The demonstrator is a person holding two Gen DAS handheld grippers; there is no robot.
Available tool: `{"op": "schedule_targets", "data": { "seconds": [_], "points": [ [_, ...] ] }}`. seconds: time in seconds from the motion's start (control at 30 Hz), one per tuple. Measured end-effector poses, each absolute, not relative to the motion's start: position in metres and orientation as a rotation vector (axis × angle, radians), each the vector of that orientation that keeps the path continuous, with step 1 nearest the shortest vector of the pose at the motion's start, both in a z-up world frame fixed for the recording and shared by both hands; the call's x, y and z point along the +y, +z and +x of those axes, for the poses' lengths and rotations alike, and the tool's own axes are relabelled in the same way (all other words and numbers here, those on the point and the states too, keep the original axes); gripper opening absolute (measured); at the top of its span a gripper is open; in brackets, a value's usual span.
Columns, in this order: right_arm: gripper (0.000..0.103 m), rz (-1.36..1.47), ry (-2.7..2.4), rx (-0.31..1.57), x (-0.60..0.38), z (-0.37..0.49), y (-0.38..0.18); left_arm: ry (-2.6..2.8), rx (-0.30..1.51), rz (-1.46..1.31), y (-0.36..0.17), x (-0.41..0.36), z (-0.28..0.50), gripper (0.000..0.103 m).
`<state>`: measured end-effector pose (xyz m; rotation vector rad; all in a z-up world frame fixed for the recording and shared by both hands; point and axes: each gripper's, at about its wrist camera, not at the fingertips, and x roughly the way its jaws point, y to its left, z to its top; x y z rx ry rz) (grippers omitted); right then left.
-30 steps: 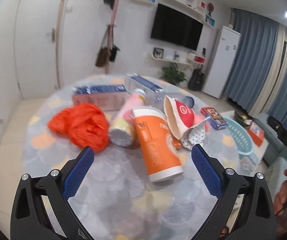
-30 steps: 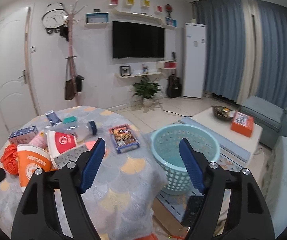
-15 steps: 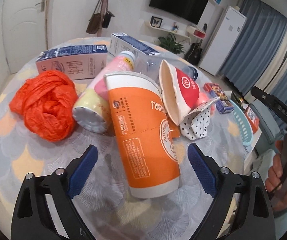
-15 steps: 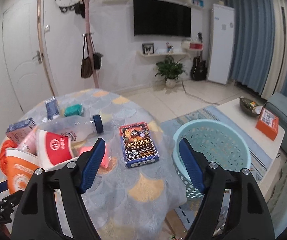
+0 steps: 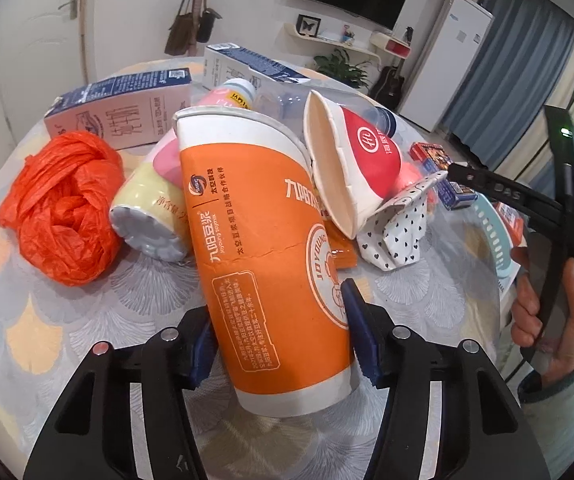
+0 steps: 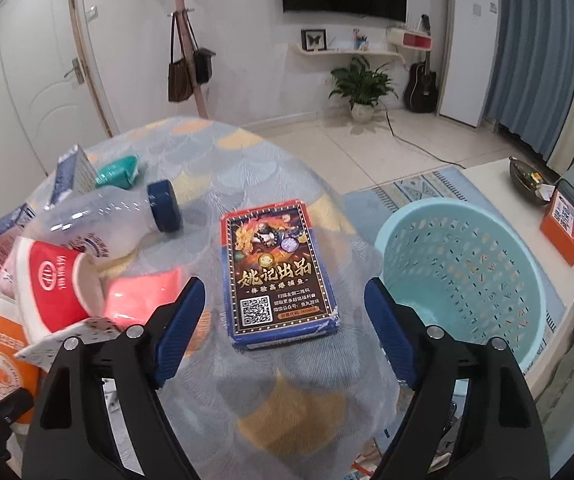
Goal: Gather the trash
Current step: 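Grasp the orange paper cup with the left tool while the right tool grasps the game card box, then carry the cup and card box over the blue basket and open both tools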
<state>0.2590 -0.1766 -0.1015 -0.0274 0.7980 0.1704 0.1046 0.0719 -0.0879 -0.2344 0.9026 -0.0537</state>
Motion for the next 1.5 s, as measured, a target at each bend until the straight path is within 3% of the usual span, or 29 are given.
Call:
{"op": "schedule_targets", "data": {
  "seconds": [0.33, 0.37, 0.43, 0.5, 0.93, 1.23, 1.5],
  "points": [
    [0.077, -0.048, 0.203, 0.846, -0.169, 0.271, -0.117, -0.038, 0.808, -0.179, -0.059, 0.059, 0.088, 0.052],
    [0.075, -0.039, 0.205, 0.847, -0.17, 0.271, -0.118, -0.039, 0.8, -0.182, -0.057, 0.059, 0.086, 0.051],
    [0.061, -0.028, 0.201, 0.848, -0.172, 0.272, -0.119, -0.044, 0.769, -0.181, -0.047, 0.057, 0.081, 0.05],
    [0.06, -0.013, 0.217, 0.842, -0.176, 0.27, -0.117, -0.048, 0.745, -0.177, -0.038, 0.054, 0.079, 0.049],
    [0.059, 0.086, 0.243, 0.653, -0.21, 0.223, -0.048, -0.143, 0.57, -0.116, 0.014, 0.014, 0.079, 0.049],
    [0.059, 0.233, 0.094, 0.493, -0.298, 0.188, 0.01, -0.306, 0.451, -0.072, 0.065, -0.057, 0.128, 0.049],
    [0.059, 0.357, -0.072, 0.484, -0.376, 0.195, 0.004, -0.465, 0.458, -0.097, 0.073, -0.12, 0.195, 0.049]
  ]
}}
